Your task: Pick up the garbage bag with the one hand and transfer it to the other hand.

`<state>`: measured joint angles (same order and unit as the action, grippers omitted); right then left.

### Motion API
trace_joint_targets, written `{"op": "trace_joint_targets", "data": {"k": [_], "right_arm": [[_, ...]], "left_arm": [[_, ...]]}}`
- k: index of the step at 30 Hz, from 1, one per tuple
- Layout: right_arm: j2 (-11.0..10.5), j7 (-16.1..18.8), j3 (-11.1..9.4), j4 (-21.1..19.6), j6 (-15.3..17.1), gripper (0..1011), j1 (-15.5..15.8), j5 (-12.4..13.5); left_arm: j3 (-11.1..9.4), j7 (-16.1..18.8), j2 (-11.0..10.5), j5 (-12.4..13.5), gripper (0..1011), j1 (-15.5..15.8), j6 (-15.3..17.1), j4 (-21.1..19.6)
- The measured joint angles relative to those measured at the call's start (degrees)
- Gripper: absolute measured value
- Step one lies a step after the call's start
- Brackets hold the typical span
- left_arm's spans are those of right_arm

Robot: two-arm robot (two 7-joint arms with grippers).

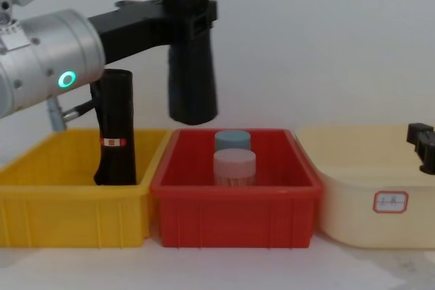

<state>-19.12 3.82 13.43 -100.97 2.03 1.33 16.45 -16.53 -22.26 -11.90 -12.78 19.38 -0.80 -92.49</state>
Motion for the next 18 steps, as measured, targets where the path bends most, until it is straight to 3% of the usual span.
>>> {"op": "trace_joint_targets", "data": {"k": [18], "right_arm": [[0.0,0.0,0.0,0.0,0.0,0,0.0,0.0]], "left_arm": [[-7.0,-7.7,1.9,-7.4,388,2.9,2.3,-0.4]]}}
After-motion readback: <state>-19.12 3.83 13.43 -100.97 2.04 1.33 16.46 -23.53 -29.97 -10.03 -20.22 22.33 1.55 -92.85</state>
